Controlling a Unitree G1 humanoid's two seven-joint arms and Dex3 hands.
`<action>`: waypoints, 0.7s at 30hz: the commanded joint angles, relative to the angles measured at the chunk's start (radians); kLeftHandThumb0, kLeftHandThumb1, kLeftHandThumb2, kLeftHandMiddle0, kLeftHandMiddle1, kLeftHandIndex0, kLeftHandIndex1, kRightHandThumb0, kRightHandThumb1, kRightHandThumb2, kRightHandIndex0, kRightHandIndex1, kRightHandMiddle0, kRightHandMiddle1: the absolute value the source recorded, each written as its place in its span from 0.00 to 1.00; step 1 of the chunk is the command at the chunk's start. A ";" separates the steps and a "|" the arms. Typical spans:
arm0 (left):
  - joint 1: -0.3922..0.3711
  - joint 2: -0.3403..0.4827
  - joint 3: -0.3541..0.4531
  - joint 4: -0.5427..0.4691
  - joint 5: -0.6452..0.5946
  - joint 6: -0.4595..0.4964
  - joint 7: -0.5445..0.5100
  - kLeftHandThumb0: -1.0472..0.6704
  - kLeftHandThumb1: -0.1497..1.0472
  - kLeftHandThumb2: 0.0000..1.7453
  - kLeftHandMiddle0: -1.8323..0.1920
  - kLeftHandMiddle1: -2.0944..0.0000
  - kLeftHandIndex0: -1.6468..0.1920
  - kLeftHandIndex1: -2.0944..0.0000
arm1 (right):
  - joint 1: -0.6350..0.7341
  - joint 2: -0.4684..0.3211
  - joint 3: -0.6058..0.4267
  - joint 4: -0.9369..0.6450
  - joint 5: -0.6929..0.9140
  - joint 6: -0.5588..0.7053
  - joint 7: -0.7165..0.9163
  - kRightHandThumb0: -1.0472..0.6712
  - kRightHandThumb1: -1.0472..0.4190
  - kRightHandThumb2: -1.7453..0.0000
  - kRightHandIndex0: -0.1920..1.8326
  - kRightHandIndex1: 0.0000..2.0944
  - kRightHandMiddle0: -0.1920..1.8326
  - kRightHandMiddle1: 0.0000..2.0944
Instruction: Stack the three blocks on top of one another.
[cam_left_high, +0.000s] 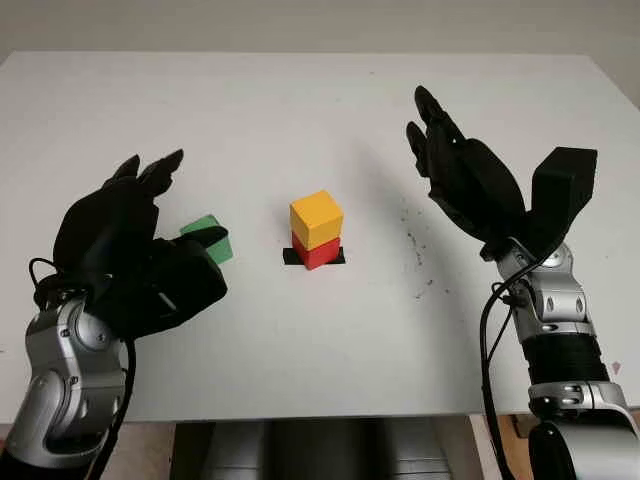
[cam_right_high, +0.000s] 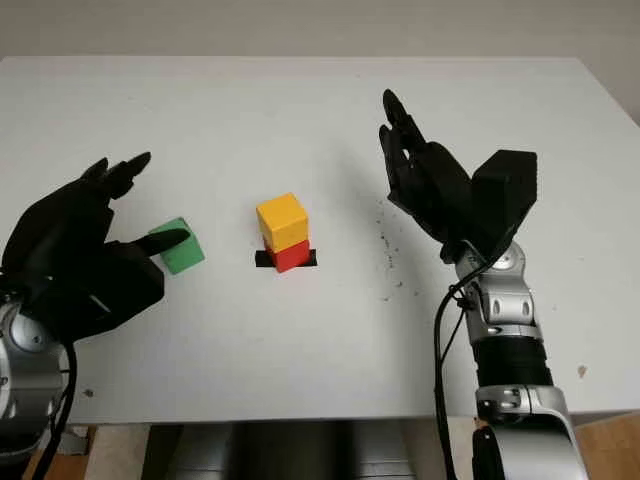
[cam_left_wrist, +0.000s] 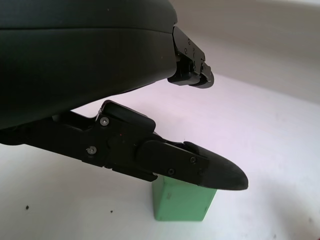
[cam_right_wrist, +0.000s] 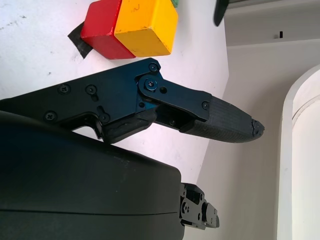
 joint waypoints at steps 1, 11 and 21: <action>-0.029 0.024 -0.012 0.005 0.018 -0.004 -0.035 0.10 1.00 0.07 0.89 0.98 0.75 0.96 | -0.023 0.001 0.000 -0.010 0.004 -0.006 0.004 0.17 0.00 0.55 0.00 0.00 0.00 0.00; -0.097 0.067 -0.067 0.071 0.129 -0.020 -0.150 0.08 1.00 0.11 0.89 0.98 0.74 0.96 | -0.025 0.001 0.001 -0.006 0.003 -0.003 -0.002 0.19 0.00 0.52 0.00 0.00 0.00 0.00; -0.129 0.024 -0.112 0.144 0.253 -0.019 -0.148 0.11 1.00 0.07 0.88 0.97 0.69 0.93 | -0.021 0.009 0.006 -0.008 -0.001 -0.003 -0.018 0.19 0.00 0.54 0.00 0.00 0.00 0.00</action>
